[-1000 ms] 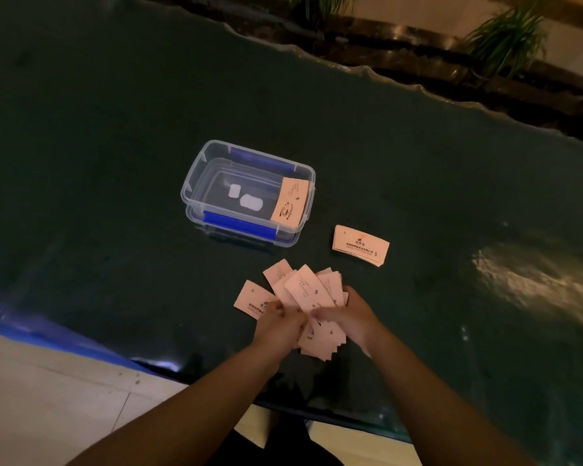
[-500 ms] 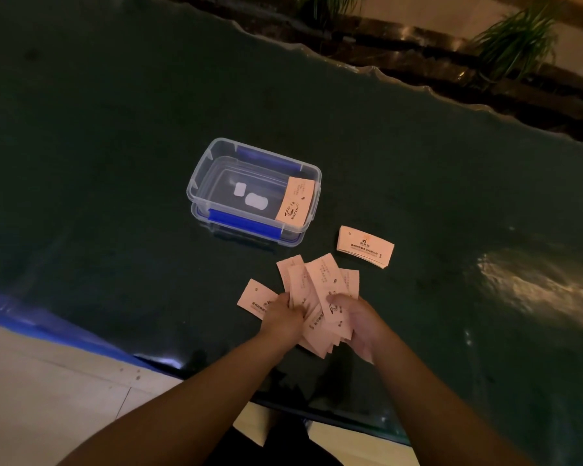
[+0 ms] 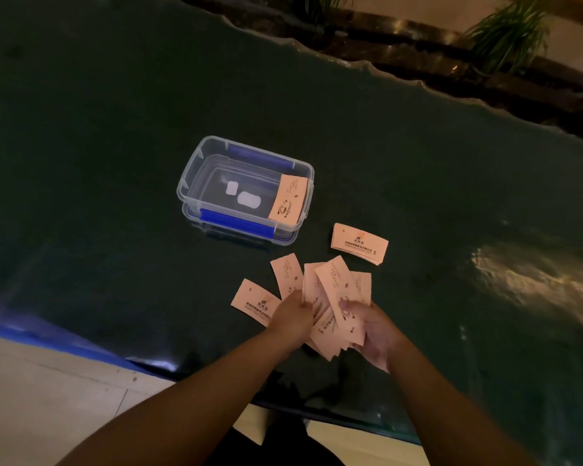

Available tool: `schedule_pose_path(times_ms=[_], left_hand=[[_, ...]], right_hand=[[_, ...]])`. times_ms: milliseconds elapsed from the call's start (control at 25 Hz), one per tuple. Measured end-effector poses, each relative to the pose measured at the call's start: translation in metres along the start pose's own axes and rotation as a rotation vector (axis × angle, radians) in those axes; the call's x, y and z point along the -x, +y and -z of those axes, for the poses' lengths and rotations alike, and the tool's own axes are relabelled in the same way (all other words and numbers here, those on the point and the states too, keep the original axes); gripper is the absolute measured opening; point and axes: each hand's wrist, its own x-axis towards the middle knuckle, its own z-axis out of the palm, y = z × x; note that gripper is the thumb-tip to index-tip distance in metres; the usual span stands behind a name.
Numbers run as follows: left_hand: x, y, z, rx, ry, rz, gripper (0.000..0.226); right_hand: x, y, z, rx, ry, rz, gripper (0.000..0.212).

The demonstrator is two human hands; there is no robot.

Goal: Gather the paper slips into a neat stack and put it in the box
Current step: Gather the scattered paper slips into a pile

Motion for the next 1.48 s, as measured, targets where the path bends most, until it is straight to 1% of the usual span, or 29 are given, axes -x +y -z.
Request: schedule_pose_path(times_ms=[120,280,360,400,440,480,520,560,600,640,720,800,880,920,1000,1160,1280,1480], left_hand=[[-0.001,0.002,-0.006,-0.019,-0.080,-0.010,0.041],[0.000,0.004,-0.009,0.008,-0.157,-0.024,0.036],[-0.002,0.003,-0.009,0.008,-0.169,-0.057,0.031],[-0.004,0.002,-0.009,-0.013,-0.135,-0.090,0.027],[-0.007,0.001,-0.006,-0.049,-0.051,-0.124,0.024],[-0.011,-0.001,-0.002,-0.095,0.066,-0.143,0.022],[-0.015,-0.004,0.003,-0.165,0.195,-0.142,0.028],[-0.019,-0.006,0.009,-0.256,0.304,-0.123,0.042],[-0.023,-0.008,0.014,-0.345,0.378,-0.091,0.056],[-0.026,-0.009,0.017,-0.419,0.415,-0.060,0.067],[-0.031,-0.007,0.017,-0.525,0.418,-0.023,0.083],[-0.036,-0.003,0.011,-0.619,0.410,-0.025,0.097],[-0.040,0.001,0.005,-0.673,0.411,-0.067,0.102],[-0.042,0.004,0.002,-0.664,0.398,-0.088,0.102],[-0.044,0.010,0.000,-0.623,0.334,-0.110,0.097],[-0.040,0.012,-0.004,-0.671,0.185,-0.150,0.060],[-0.037,0.007,-0.006,-0.529,0.067,-0.125,0.046],[-0.030,-0.008,-0.002,-0.345,-0.035,-0.110,0.034]], right_hand=[[0.003,0.000,0.005,0.003,-0.011,0.014,0.057],[0.006,0.005,0.014,-0.021,-0.002,0.038,0.053],[0.007,0.008,0.018,-0.046,0.020,0.044,0.057],[0.008,0.010,0.021,-0.064,0.039,0.046,0.061],[0.009,0.011,0.023,-0.083,0.056,0.049,0.063],[0.011,0.013,0.026,-0.103,0.072,0.054,0.064],[0.012,0.014,0.028,-0.126,0.086,0.058,0.063],[0.014,0.015,0.030,-0.146,0.100,0.056,0.061],[0.014,0.015,0.031,-0.157,0.111,0.050,0.058],[0.015,0.016,0.032,-0.162,0.123,0.040,0.054],[0.014,0.019,0.032,-0.162,0.158,0.019,0.045],[0.013,0.021,0.029,-0.155,0.192,0.015,0.041],[0.013,0.022,0.025,-0.150,0.203,0.021,0.037],[0.013,0.023,0.024,-0.152,0.211,0.020,0.036],[0.013,0.022,0.022,-0.167,0.237,0.005,0.036],[0.010,0.016,0.015,-0.160,0.235,-0.009,0.037],[0.009,0.012,0.008,-0.169,0.201,-0.010,0.037],[0.008,0.004,-0.001,-0.115,0.130,-0.018,0.049]])
